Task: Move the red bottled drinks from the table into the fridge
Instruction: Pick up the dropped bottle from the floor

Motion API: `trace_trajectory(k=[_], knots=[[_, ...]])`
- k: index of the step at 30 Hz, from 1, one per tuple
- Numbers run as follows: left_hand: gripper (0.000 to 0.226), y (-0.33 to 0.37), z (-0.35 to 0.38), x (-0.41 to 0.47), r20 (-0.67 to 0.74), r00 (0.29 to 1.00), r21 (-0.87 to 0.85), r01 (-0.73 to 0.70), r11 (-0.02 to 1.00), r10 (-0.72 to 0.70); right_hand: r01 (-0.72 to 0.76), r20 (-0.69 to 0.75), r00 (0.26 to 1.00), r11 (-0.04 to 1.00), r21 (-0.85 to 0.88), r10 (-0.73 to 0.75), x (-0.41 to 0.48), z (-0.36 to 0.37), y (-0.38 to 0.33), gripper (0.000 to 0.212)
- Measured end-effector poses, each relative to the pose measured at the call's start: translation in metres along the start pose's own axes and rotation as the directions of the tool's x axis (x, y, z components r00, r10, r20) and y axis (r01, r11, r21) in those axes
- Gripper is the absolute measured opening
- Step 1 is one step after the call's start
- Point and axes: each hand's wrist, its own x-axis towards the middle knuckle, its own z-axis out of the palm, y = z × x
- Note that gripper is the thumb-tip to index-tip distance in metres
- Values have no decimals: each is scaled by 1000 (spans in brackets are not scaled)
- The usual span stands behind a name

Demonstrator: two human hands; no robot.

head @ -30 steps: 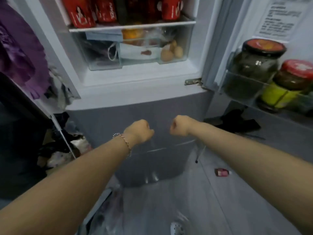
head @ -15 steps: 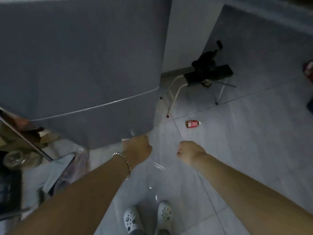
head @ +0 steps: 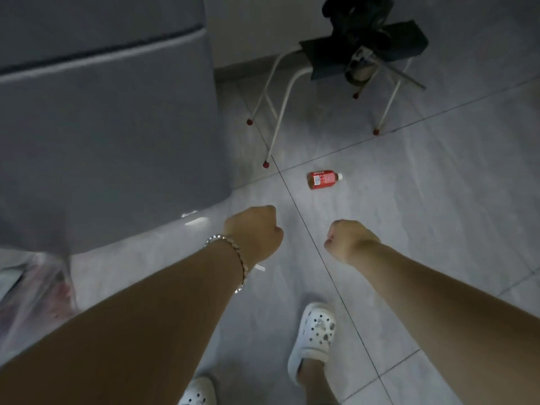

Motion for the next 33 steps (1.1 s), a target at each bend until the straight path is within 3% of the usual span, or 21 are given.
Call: trace_trajectory(k=[2,8,16,23,26,29,31,33], knots=[[23,12,30,46,-6,1000,-12,26,1000,-26,9,-16,1000,999,-31,-9,50,8,19,9],[22,28,96,166,-17,999,-35,32,999,-32,71,-90,992,987,-142,-84,172,26,55,42],[26,8,182,299,-24,999,48,-43,998,44,-6,-237,970,970,-242,-53,333,66,70,62],[26,-10,211,387,-102,991,66,-78,995,85,125,-273,939,949,-289,-207,455,83,64,96],[25,-18,213,395,-111,991,50,-75,996,80,136,-217,961,976,-169,-171,468,89,65,96],[23,-21,216,394,-93,994,33,-48,998,51,108,-241,964,994,-32,-112,464,97,66,75],[25,-20,219,393,-85,996,33,-31,999,33,0,-296,954,988,153,46,461,103,64,61],[24,-18,219,397,-94,995,21,-24,1000,26,-151,-366,866,876,458,341,467,103,65,58]])
